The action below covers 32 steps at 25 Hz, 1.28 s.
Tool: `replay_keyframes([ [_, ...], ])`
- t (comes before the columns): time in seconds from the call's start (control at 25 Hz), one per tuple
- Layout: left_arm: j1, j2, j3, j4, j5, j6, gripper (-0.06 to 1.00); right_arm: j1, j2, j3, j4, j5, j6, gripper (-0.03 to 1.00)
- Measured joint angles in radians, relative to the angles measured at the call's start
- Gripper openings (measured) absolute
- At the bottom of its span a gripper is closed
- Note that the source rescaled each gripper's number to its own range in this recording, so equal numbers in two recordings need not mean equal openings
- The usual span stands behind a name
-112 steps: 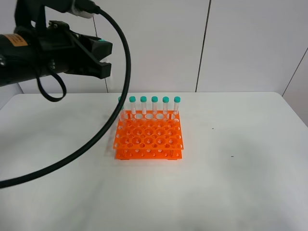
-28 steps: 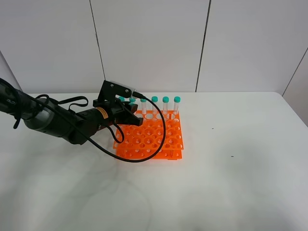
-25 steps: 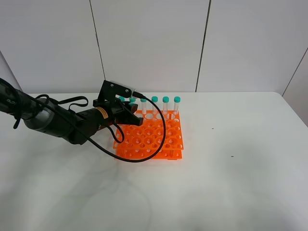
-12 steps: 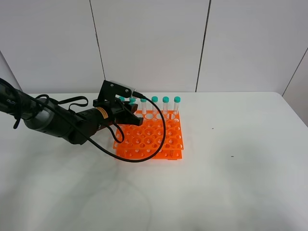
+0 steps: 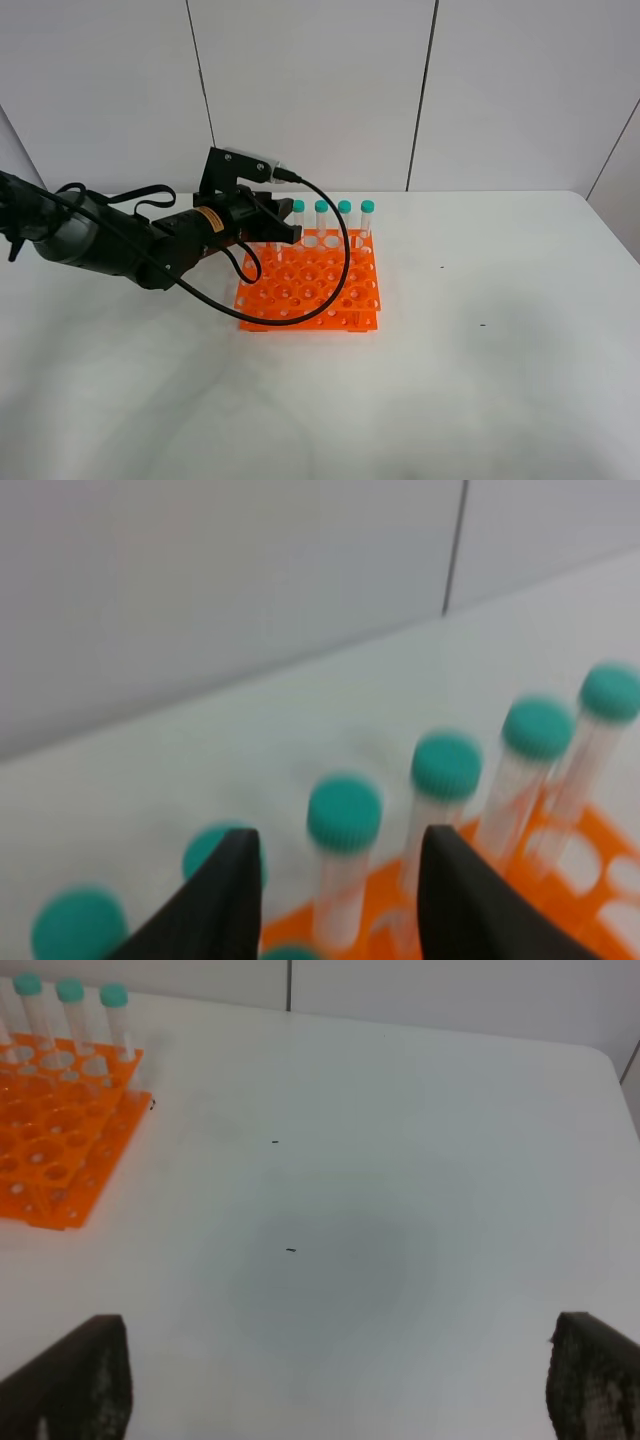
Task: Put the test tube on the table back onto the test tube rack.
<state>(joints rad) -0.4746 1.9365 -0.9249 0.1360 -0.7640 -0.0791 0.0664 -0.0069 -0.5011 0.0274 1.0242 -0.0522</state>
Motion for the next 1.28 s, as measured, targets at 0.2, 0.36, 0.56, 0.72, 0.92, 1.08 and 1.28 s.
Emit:
replay_keyframes([
  [0.2, -0.002, -0.132, 0.000, 0.000, 0.079, -0.001, 0.36, 0.000, 0.000, 0.000, 0.000, 0.000, 0.000, 0.91],
  [0.36, -0.002, -0.279, 0.000, 0.000, 0.223, -0.003, 0.53, 0.000, 0.000, 0.000, 0.000, 0.000, 0.000, 0.91],
  [0.56, -0.002, -0.443, -0.032, 0.001, 0.566, -0.017, 0.96, 0.000, 0.000, 0.000, 0.000, 0.000, 0.000, 0.91],
  [0.72, -0.002, -0.445, -0.171, 0.000, 0.919, -0.036, 1.00, 0.000, 0.000, 0.000, 0.000, 0.000, 0.000, 0.91],
  [0.92, 0.001, -0.301, -0.438, 0.000, 1.346, -0.015, 1.00, 0.000, 0.000, 0.000, 0.000, 0.000, 0.000, 0.91],
  [1.08, 0.045, -0.160, -0.625, -0.027, 1.576, 0.023, 1.00, 0.000, 0.000, 0.000, 0.000, 0.000, 0.000, 0.91],
  [1.28, 0.170, -0.047, -0.706, -0.073, 1.724, 0.049, 1.00, 0.000, 0.000, 0.000, 0.000, 0.000, 0.000, 0.91],
])
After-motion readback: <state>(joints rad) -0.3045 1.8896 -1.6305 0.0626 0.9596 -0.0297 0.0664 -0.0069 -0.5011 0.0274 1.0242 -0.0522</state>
